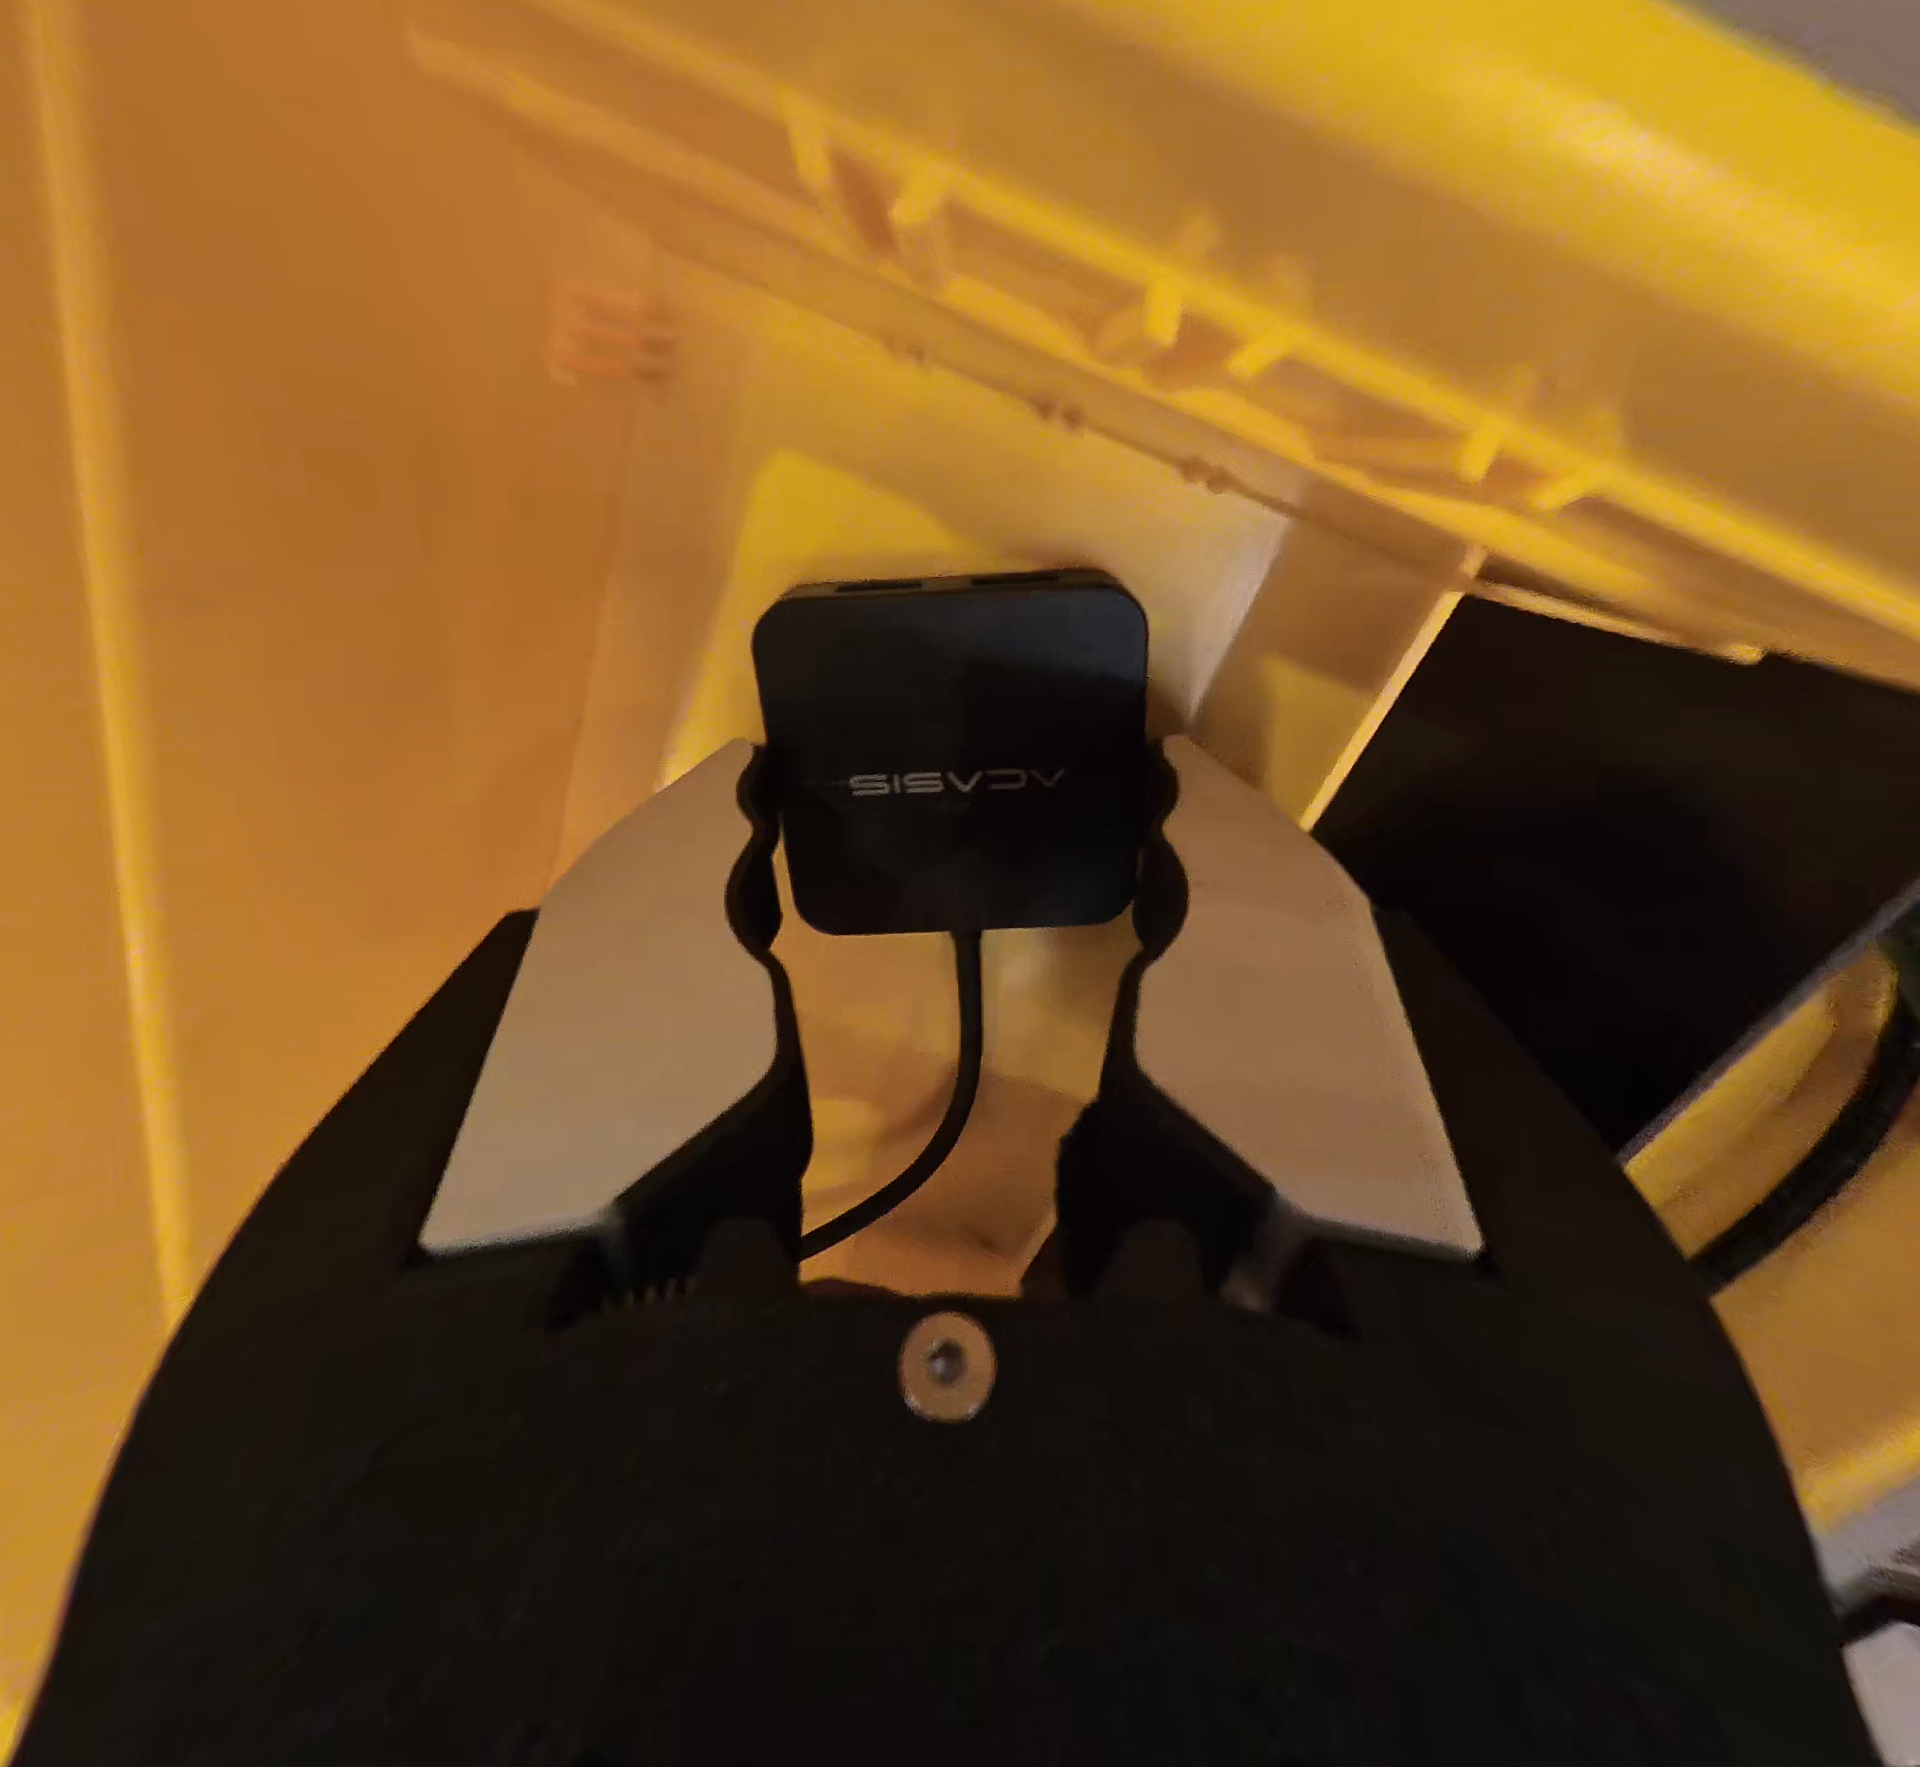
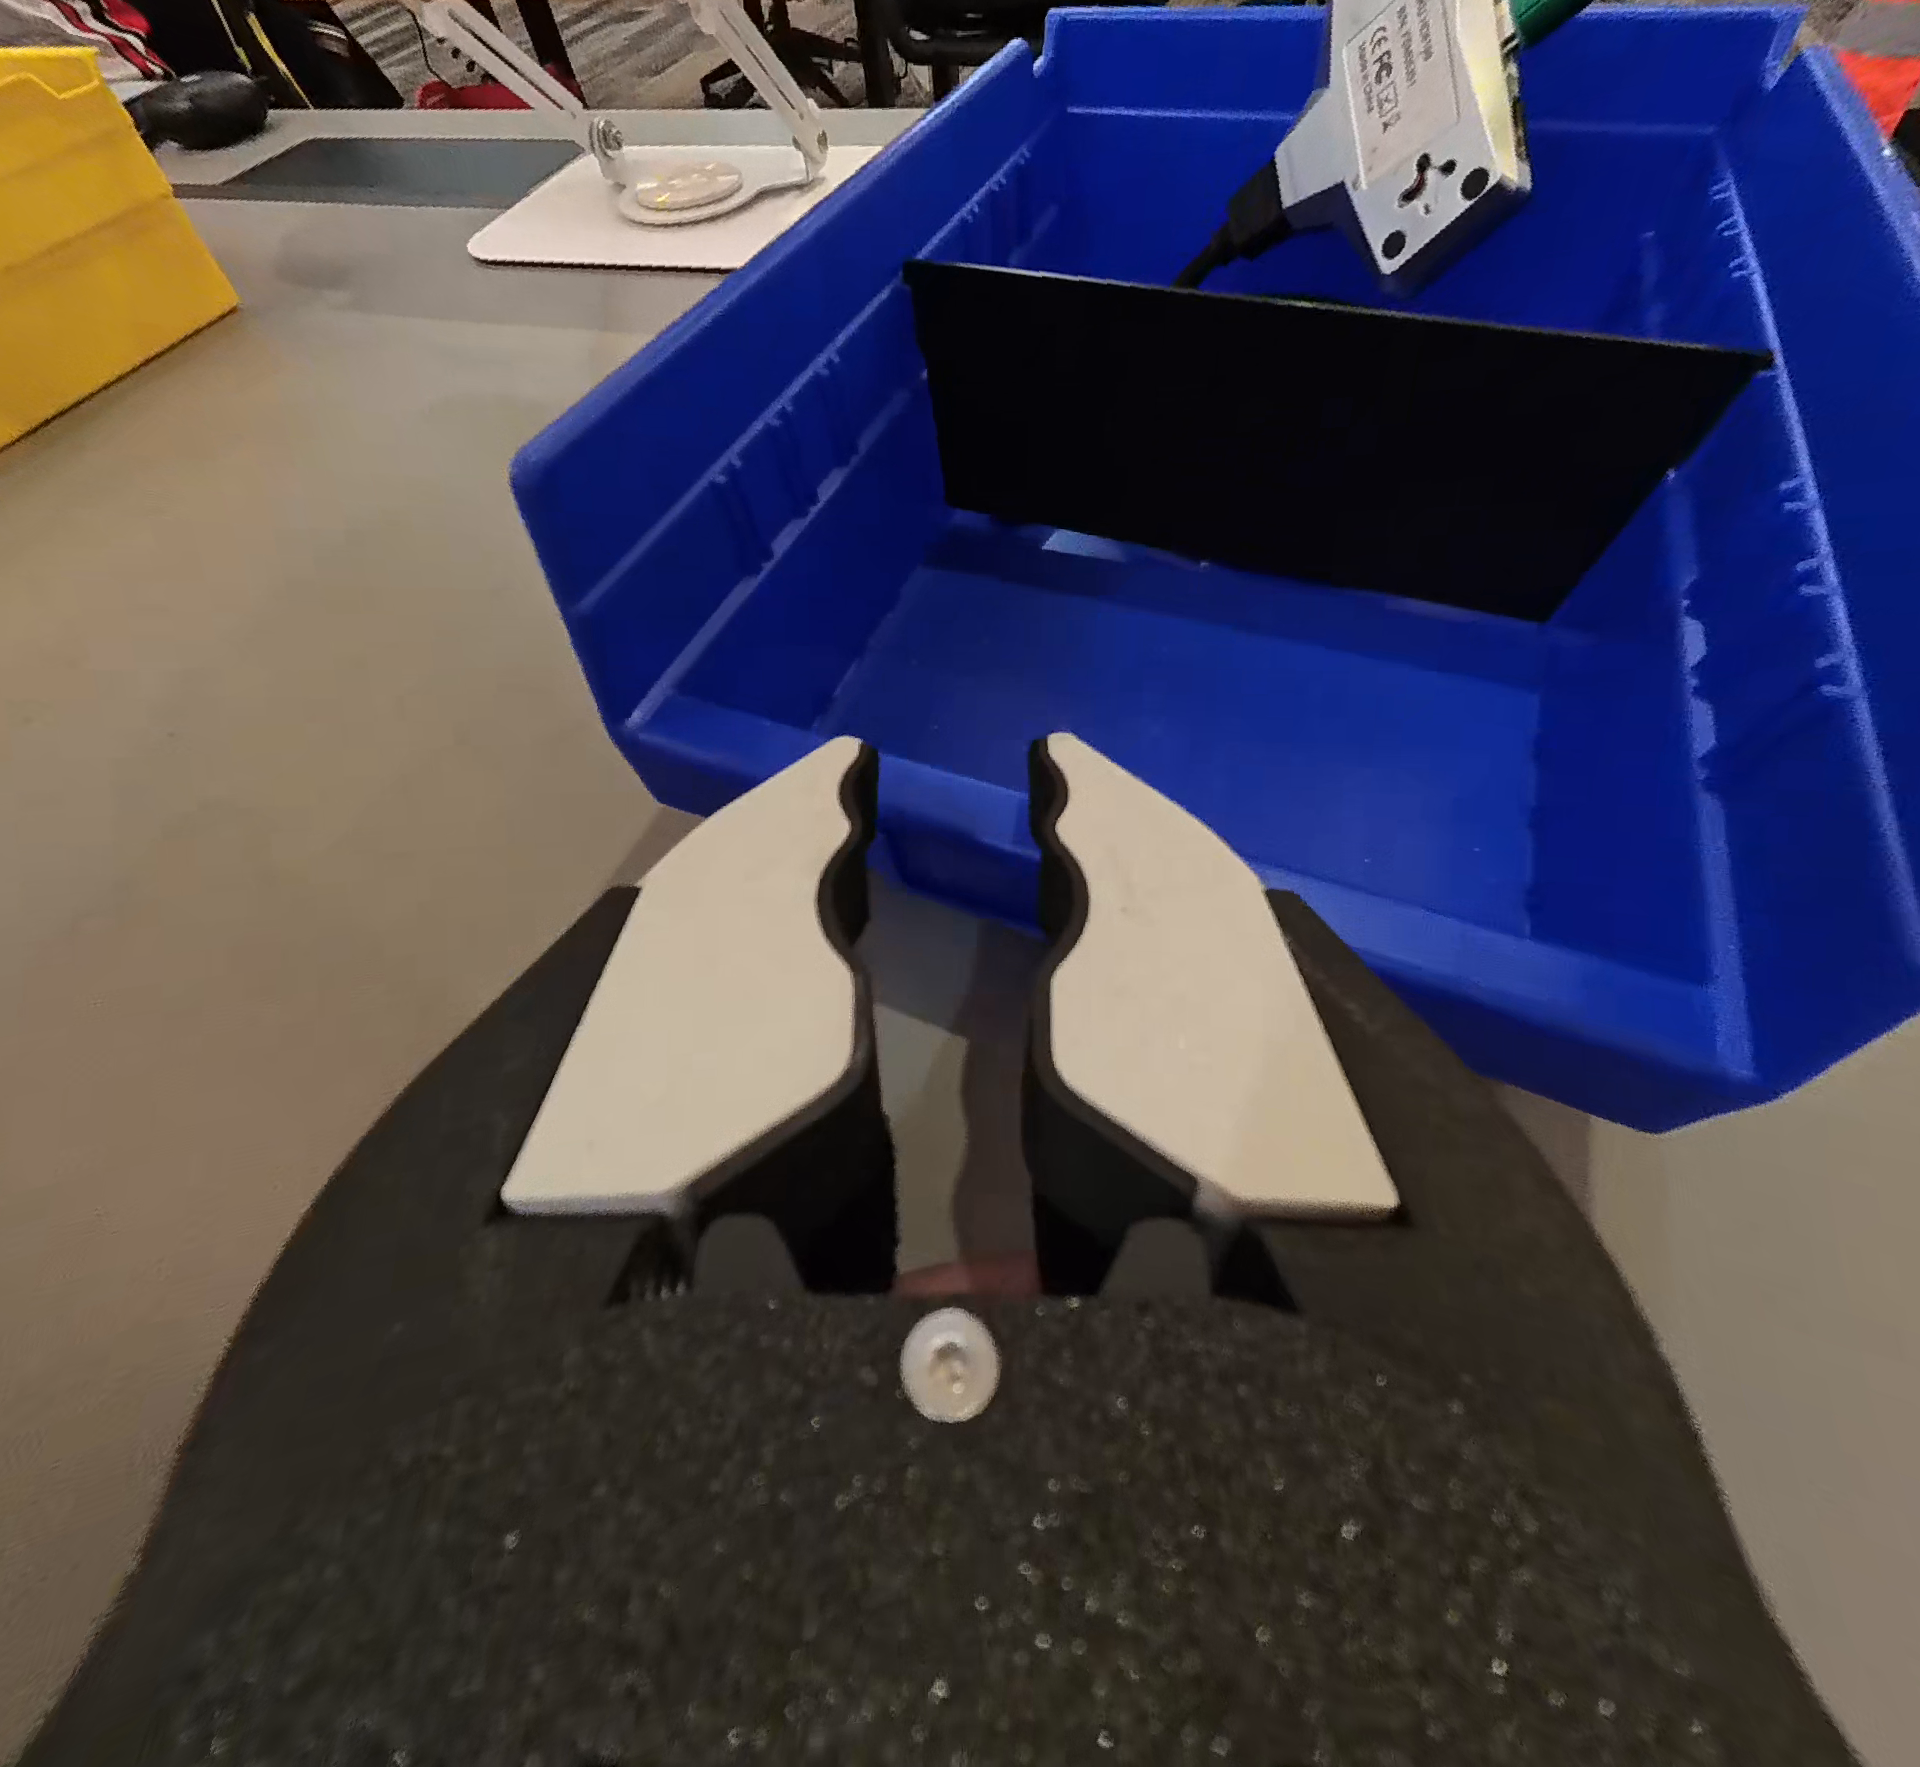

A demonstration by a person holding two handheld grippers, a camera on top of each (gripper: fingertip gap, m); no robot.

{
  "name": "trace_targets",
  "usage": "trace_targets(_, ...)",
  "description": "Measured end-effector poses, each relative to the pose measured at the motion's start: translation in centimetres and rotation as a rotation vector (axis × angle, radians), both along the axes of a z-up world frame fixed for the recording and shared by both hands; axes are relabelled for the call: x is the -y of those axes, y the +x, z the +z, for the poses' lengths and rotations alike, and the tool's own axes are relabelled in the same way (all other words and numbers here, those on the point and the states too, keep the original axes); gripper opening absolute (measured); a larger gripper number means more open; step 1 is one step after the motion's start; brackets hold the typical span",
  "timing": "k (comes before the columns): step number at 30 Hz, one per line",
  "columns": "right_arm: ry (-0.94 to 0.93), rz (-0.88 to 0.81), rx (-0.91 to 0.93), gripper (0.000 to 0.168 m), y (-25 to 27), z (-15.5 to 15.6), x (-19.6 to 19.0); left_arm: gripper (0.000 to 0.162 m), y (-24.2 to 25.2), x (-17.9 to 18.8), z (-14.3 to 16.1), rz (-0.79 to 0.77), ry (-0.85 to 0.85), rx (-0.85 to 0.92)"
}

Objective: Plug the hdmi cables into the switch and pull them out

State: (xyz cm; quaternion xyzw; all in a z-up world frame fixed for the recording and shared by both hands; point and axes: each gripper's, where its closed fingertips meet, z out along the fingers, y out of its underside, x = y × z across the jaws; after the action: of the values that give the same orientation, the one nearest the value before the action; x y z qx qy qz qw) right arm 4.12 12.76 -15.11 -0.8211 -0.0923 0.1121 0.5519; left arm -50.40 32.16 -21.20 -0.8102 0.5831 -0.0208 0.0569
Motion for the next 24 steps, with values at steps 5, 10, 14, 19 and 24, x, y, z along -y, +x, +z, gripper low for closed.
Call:
trace_targets(5, 0.032, 0.001, 0.022, 0.027, -0.1, 0.4, 0.2, 0.066, -0.5, -0.3, 3.4, 0.084, 0.022, 0.130)
trace_targets(10, 0.064, 0.012, 0.077, 0.027, -0.7, 0.7, 0.4, 0.066, 0.2, 0.2, 11.2, 0.154, 0.095, 0.393)
trace_targets(14, 0.108, 0.040, 0.107, 0.027, -1.7, 1.4, 0.7, 0.066, 2.6, 2.7, 18.8, 0.137, 0.178, 0.649)
trace_targets(19, 0.176, 0.101, -0.055, 0.027, -3.3, 3.8, 1.6, 0.066, 7.7, 7.8, 24.8, 0.016, 0.509, 0.778)
trace_targets(24, 0.205, 0.163, -0.052, 0.029, -5.2, 4.9, 2.1, 0.066, 16.1, 14.2, 25.0, -0.139, 0.803, 0.731)
